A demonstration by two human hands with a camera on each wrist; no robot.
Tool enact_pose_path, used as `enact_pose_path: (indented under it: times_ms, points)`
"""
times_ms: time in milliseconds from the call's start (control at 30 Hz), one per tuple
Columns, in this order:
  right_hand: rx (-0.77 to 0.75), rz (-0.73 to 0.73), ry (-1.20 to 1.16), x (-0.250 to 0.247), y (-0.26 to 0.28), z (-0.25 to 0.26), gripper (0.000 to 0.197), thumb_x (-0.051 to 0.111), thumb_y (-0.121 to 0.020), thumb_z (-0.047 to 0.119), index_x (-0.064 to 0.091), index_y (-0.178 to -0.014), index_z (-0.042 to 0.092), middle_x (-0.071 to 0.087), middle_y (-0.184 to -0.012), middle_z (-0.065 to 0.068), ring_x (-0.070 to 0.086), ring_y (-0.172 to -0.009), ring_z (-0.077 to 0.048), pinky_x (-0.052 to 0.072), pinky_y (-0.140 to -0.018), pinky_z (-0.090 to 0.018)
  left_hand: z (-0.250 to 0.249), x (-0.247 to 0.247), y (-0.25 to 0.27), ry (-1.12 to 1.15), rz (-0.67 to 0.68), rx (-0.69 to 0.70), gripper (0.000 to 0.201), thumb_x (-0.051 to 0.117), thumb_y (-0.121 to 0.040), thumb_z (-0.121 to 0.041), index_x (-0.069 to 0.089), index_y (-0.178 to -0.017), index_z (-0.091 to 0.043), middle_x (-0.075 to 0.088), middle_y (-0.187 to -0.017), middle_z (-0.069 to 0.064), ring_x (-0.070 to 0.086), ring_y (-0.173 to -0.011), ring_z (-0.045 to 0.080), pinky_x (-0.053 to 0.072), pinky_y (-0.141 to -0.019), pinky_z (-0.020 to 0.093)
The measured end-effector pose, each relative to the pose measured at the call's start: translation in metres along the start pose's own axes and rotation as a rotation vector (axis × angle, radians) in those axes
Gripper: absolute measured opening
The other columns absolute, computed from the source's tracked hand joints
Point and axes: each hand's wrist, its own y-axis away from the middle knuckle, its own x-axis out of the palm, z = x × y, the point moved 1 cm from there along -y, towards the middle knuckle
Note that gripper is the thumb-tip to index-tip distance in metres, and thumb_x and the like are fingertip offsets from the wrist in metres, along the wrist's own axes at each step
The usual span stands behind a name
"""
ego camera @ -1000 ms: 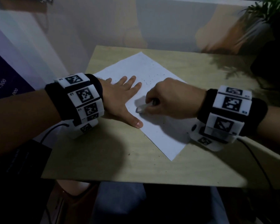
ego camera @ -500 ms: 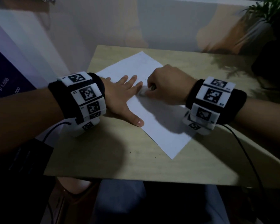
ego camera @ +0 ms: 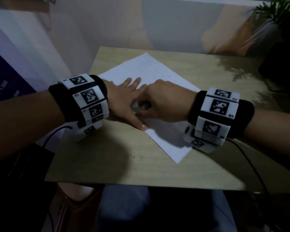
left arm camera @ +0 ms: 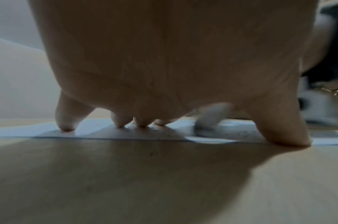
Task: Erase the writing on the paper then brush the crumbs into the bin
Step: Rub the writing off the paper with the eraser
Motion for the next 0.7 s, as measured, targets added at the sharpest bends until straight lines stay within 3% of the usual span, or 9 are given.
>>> enact_pose_path:
  times_ms: [67, 167, 233, 333, 400, 433, 533, 633, 700]
  points:
    - [0.067, -0.014, 0.001, -0.006, -0.005, -0.013, 0.031, 0.063, -0.092, 0.043, 0.05, -0.066, 0.029, 0.047, -0.059, 0.013, 0.047, -0.057, -0.008, 0.027, -0.051, -0.019, 0.002, 0.001, -0.001, -0.013, 0.001, 0.002, 0.138, 0.055, -0.061, -0.094, -0.023, -0.158, -0.035, -0.036, -0.163, -0.002, -0.027, -0.153, 0.023, 0.0, -0.123, 0.061]
    - [0.165, -0.116, 0.07, -0.004, -0.013, -0.026, 0.036, 0.056, -0.094, 0.041, 0.053, -0.067, 0.017, 0.055, -0.066, -0.002, 0.052, -0.065, -0.025, 0.034, -0.054, -0.03, 0.003, 0.001, -0.001, -0.015, 0.001, 0.001, 0.143, 0.051, -0.056, -0.097, -0.024, -0.158, -0.032, -0.035, -0.164, -0.002, -0.025, -0.154, 0.022, 0.001, -0.122, 0.06]
    - [0.087, -0.11, 0.082, 0.005, -0.007, -0.016, 0.029, 0.054, -0.094, 0.039, 0.056, -0.074, 0.018, 0.057, -0.069, 0.0, 0.051, -0.063, -0.021, 0.038, -0.058, -0.031, 0.001, 0.001, 0.0, -0.004, 0.0, 0.004, 0.14, 0.054, -0.059, -0.095, -0.023, -0.159, -0.032, -0.036, -0.164, -0.002, -0.026, -0.153, 0.022, 0.0, -0.123, 0.06]
    - [-0.015, -0.003, 0.028, 0.003, 0.009, -0.009, 0.032, 0.061, -0.093, 0.045, 0.057, -0.072, 0.021, 0.047, -0.06, 0.011, 0.042, -0.055, -0.007, 0.031, -0.054, -0.025, 0.001, 0.0, 0.0, -0.015, 0.016, -0.003, 0.141, 0.053, -0.06, -0.095, -0.028, -0.157, -0.031, -0.039, -0.162, -0.002, -0.028, -0.153, 0.021, -0.001, -0.123, 0.058]
    - [0.044, -0.014, 0.046, -0.004, 0.008, -0.021, 0.041, 0.059, -0.092, 0.053, 0.055, -0.07, 0.019, 0.047, -0.061, 0.01, 0.043, -0.057, -0.01, 0.029, -0.053, -0.026, 0.003, 0.0, 0.001, -0.032, 0.024, -0.005, 0.144, 0.047, -0.055, -0.099, -0.032, -0.155, -0.031, -0.04, -0.161, -0.004, -0.028, -0.152, 0.02, -0.001, -0.123, 0.056]
    - [0.092, -0.047, 0.064, -0.006, 0.006, -0.027, 0.046, 0.057, -0.093, 0.055, 0.053, -0.068, 0.016, 0.048, -0.061, 0.005, 0.046, -0.059, -0.017, 0.03, -0.053, -0.029, 0.003, 0.0, 0.001, -0.039, 0.027, -0.007, 0.145, 0.045, -0.054, -0.1, -0.033, -0.154, -0.03, -0.041, -0.161, -0.005, -0.028, -0.152, 0.019, -0.001, -0.123, 0.056]
    - [0.11, -0.116, 0.156, 0.003, 0.008, -0.026, 0.044, 0.052, -0.097, 0.046, 0.048, -0.067, 0.014, 0.047, -0.063, -0.002, 0.052, -0.065, -0.028, 0.03, -0.053, -0.031, 0.002, 0.0, 0.001, -0.042, 0.03, -0.01, 0.146, 0.043, -0.052, -0.1, -0.033, -0.154, -0.029, -0.041, -0.161, -0.004, -0.028, -0.152, 0.02, 0.0, -0.124, 0.057]
    - [-0.017, -0.04, 0.097, 0.013, 0.023, -0.008, 0.039, 0.054, -0.093, 0.046, 0.055, -0.069, 0.016, 0.051, -0.062, 0.0, 0.05, -0.059, -0.022, 0.038, -0.056, -0.034, 0.001, 0.0, 0.001, -0.047, 0.026, -0.008, 0.149, 0.043, -0.049, -0.099, -0.032, -0.155, -0.028, -0.04, -0.161, -0.003, -0.028, -0.152, 0.02, 0.0, -0.123, 0.056]
    - [0.012, -0.017, 0.061, 0.008, 0.024, -0.014, 0.046, 0.051, -0.091, 0.056, 0.06, -0.074, 0.013, 0.056, -0.064, -0.002, 0.049, -0.059, -0.019, 0.038, -0.058, -0.034, 0.001, 0.001, 0.001, -0.047, 0.023, -0.009, 0.149, 0.039, -0.046, -0.101, -0.032, -0.155, -0.028, -0.04, -0.161, -0.004, -0.028, -0.153, 0.019, 0.0, -0.124, 0.056]
